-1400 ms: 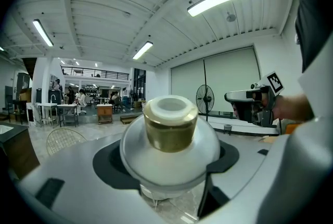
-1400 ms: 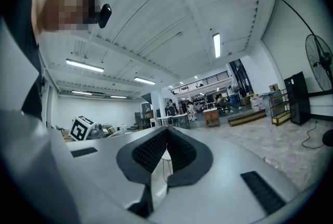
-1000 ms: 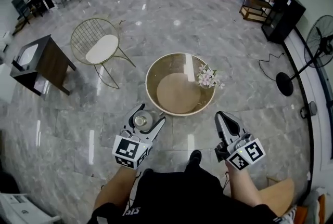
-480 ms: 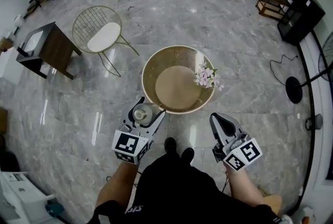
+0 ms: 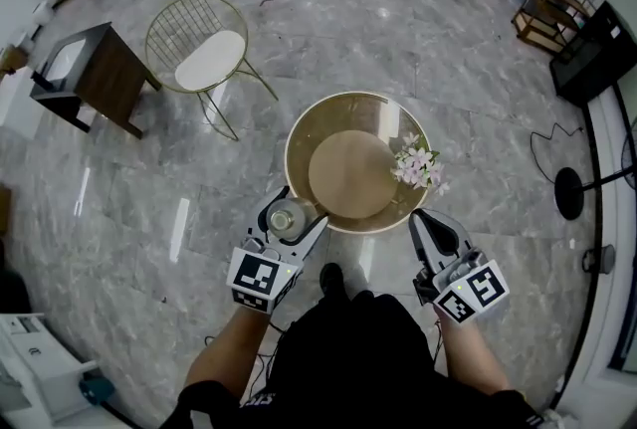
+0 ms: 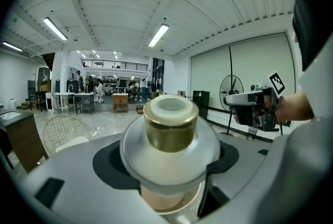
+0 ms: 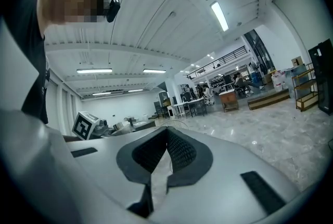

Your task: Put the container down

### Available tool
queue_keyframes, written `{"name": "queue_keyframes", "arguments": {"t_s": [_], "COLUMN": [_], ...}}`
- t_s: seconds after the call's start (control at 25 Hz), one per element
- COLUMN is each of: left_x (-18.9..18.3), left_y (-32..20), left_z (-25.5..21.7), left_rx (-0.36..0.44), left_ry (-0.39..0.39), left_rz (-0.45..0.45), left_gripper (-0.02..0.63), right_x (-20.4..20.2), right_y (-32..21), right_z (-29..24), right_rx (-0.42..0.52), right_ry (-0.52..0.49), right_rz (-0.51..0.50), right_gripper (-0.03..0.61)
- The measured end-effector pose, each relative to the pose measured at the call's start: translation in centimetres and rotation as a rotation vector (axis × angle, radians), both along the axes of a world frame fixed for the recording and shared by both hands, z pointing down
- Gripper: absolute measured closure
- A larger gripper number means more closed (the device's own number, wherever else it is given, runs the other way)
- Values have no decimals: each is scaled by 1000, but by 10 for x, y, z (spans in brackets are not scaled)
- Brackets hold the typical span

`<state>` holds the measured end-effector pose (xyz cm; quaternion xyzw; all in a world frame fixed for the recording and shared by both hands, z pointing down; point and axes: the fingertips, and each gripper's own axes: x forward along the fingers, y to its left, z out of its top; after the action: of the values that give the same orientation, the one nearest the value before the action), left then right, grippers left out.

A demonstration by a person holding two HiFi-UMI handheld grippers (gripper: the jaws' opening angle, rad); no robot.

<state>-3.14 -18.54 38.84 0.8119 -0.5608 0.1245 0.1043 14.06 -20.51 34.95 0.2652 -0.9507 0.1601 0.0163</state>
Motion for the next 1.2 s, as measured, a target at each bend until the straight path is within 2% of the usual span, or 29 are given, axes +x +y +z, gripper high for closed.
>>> {"name": "queue_keyframes", "arguments": {"t_s": [0.2, 0.48, 0.64, 0.88, 1.2], "left_x": [-22, -29, -31, -30, -22], "left_y": [-32, -90, -126, -176, -212], "left_z": [29, 79, 115, 195, 305], "left_rx": [-39, -91, -114, -151, -235], "left_ry": [3, 5, -9, -7, -10], "left_rz": [-5, -10, -8, 3, 18], "left_gripper": [273, 272, 272, 272, 272], "right_x": [-23, -38, -52, -74, -82], "right_y": [-34, -96, -126, -163, -185], "right_z": [29, 75, 121, 202, 294], "right_rx": [-43, -77, -75, -137, -203], "right_ry": [19, 44, 93, 92, 112], "right_rz": [-9, -43, -85, -105, -139], "right_gripper": [563, 563, 563, 563, 563]}}
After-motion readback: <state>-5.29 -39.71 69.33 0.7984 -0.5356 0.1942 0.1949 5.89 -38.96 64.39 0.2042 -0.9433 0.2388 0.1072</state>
